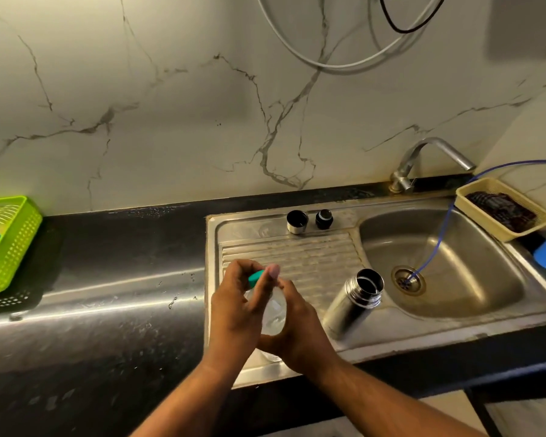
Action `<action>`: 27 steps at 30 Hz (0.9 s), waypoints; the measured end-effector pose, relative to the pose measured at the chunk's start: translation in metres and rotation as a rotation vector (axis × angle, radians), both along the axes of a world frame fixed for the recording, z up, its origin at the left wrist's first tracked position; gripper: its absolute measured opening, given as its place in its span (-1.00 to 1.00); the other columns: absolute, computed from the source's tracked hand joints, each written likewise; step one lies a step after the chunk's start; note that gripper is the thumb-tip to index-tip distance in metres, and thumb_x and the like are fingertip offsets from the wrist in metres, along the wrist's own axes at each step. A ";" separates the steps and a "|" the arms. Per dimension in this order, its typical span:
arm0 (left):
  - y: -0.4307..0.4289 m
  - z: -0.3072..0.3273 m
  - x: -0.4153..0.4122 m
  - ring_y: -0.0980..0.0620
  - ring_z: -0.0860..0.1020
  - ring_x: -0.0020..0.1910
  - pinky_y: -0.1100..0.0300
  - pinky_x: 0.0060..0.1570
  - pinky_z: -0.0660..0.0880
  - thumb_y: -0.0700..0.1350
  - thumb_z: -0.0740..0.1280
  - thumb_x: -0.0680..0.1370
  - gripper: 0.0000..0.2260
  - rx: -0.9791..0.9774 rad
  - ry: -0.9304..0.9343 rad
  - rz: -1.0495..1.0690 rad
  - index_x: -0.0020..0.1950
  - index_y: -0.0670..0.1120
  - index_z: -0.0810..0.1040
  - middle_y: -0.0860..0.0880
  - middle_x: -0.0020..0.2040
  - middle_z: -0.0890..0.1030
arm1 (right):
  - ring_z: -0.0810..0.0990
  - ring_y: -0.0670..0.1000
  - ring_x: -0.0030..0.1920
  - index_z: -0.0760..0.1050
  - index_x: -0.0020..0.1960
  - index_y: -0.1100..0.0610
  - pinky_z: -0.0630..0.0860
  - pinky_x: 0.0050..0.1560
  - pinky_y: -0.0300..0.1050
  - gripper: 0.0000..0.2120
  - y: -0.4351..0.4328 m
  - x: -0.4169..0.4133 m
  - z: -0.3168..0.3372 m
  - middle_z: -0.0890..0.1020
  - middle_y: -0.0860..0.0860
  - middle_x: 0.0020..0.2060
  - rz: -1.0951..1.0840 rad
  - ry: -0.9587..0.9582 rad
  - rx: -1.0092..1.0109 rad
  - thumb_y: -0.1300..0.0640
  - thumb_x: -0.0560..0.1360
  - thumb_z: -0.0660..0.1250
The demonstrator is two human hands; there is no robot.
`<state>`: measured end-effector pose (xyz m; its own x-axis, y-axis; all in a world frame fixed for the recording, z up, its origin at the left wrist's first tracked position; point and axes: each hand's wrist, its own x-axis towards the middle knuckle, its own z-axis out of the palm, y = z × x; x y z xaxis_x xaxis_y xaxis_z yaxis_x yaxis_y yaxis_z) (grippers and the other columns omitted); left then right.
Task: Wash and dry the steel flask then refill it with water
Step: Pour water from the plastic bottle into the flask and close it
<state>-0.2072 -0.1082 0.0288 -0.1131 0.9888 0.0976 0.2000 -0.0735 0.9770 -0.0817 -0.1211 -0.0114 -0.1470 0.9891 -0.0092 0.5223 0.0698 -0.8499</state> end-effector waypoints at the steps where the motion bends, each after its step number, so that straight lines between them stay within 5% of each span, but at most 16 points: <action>1: 0.002 0.001 -0.005 0.05 0.68 -0.04 0.14 -0.01 0.63 0.36 0.36 0.46 -0.55 0.005 -0.066 -0.006 0.05 -0.01 0.56 0.00 -0.07 0.69 | 0.54 -0.39 0.01 0.32 0.22 -0.26 0.38 -0.04 -0.55 -0.34 0.002 0.001 0.001 0.59 -0.27 0.06 -0.026 -0.002 0.000 -0.02 0.29 0.63; 4: 0.011 0.001 -0.034 0.08 0.66 0.01 0.21 0.00 0.62 0.17 0.37 0.48 -0.68 0.002 -0.083 0.034 0.11 0.02 0.62 0.04 -0.01 0.69 | 0.54 -0.37 0.03 0.30 0.19 -0.29 0.39 -0.06 -0.53 -0.32 0.006 0.005 0.003 0.59 -0.30 0.04 -0.072 0.013 -0.017 -0.07 0.25 0.65; 10: 0.033 -0.080 -0.121 0.15 0.61 -0.09 0.19 -0.05 0.59 -0.08 0.55 0.44 -0.72 -0.176 0.392 0.129 0.14 0.01 0.64 0.03 -0.03 0.67 | 0.55 -0.32 0.08 0.34 0.28 -0.22 0.41 -0.03 -0.51 -0.23 -0.002 0.001 -0.001 0.58 -0.37 0.06 -0.096 0.047 -0.006 -0.06 0.22 0.70; 18: 0.059 -0.126 -0.181 -0.04 0.58 -0.10 0.04 -0.08 0.59 0.07 0.55 0.45 -0.71 -0.363 1.033 -0.119 0.03 -0.08 0.66 -0.03 -0.02 0.55 | 0.50 -0.36 0.14 0.28 0.26 -0.31 0.42 -0.03 -0.52 -0.21 -0.001 -0.001 0.002 0.56 -0.38 0.08 -0.115 0.028 -0.026 -0.06 0.23 0.70; 23: 0.057 -0.138 -0.181 0.00 0.56 -0.03 -0.04 0.00 0.61 0.13 0.55 0.41 -0.59 -0.423 0.915 -0.077 0.10 -0.04 0.52 -0.03 0.08 0.57 | 0.48 -0.35 0.17 0.24 0.30 -0.32 0.43 0.00 -0.51 -0.17 0.002 -0.003 0.001 0.52 -0.35 0.14 -0.109 0.043 -0.022 -0.08 0.24 0.69; 27: 0.047 -0.131 -0.179 -0.06 0.59 0.13 -0.09 0.07 0.61 0.32 0.50 0.34 -0.30 -0.421 0.830 0.032 0.33 -0.05 0.47 -0.05 0.20 0.56 | 0.47 -0.32 0.25 0.21 0.45 -0.23 0.45 0.10 -0.47 -0.04 0.001 -0.002 -0.008 0.46 -0.45 0.22 -0.097 0.116 -0.066 -0.12 0.22 0.70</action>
